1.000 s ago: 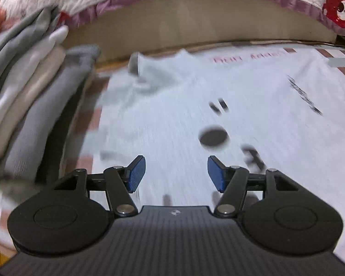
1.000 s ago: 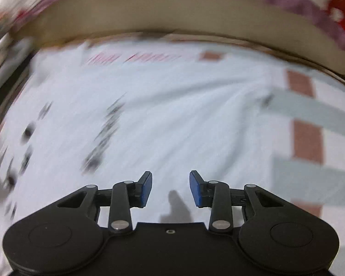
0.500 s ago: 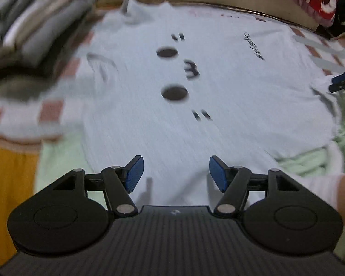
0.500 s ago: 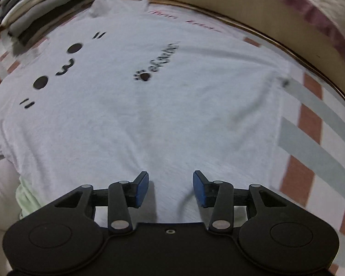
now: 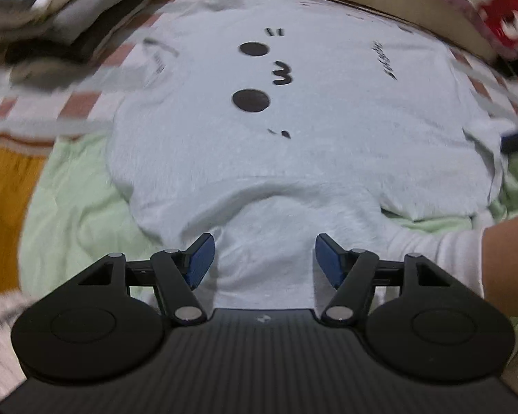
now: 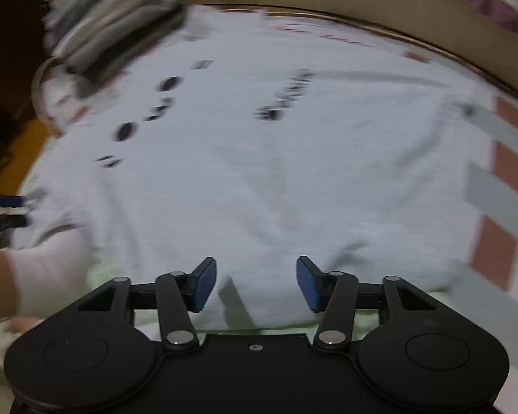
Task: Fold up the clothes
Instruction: 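Release the hem and hold both grippers open above the flattened sweatshirt, then grasp the sweatshirt hem with both grippers and lift it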
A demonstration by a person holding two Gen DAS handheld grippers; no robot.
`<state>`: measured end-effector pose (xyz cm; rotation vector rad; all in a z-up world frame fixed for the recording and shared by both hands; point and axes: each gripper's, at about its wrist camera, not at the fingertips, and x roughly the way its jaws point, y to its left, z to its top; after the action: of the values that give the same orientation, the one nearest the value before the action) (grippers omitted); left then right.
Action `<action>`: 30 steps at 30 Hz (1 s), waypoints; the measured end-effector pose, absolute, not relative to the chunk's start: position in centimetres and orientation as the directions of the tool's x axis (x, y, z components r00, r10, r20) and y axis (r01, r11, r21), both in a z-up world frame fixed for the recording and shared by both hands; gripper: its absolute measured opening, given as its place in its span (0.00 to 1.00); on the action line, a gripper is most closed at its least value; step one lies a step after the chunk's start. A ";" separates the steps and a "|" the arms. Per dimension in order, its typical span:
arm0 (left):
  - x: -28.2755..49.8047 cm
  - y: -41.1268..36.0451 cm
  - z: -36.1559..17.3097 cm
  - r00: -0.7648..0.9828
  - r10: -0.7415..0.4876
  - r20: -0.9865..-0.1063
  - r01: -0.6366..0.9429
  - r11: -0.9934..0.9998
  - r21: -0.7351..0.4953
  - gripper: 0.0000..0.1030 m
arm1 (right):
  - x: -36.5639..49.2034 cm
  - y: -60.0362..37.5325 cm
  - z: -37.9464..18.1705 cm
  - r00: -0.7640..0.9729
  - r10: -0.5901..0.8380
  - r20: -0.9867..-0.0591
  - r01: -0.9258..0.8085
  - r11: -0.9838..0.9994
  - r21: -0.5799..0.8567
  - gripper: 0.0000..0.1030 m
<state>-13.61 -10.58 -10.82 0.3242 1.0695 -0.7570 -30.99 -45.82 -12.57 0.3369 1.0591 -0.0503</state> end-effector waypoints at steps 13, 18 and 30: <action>-17.9 -13.4 -11.9 0.271 -0.379 -0.885 0.792 0.610 -0.019 0.68 | -30.5 -45.1 -15.7 0.408 -0.063 -0.911 0.355 0.930 0.095 0.61; -20.3 -15.4 -12.1 0.329 -0.336 -0.883 0.872 0.466 0.147 0.71 | -31.7 -45.4 -16.7 0.438 -0.062 -0.897 0.417 0.898 0.142 0.62; -21.1 -14.5 -10.8 0.245 -0.359 -0.901 0.894 0.443 0.066 0.75 | -32.5 -45.9 -16.1 0.515 -0.066 -0.855 0.376 0.913 0.157 0.00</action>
<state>-21.09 -14.49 -10.85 0.6721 0.9665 -0.9489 -32.49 -45.88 -16.13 0.3435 0.9989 -0.2715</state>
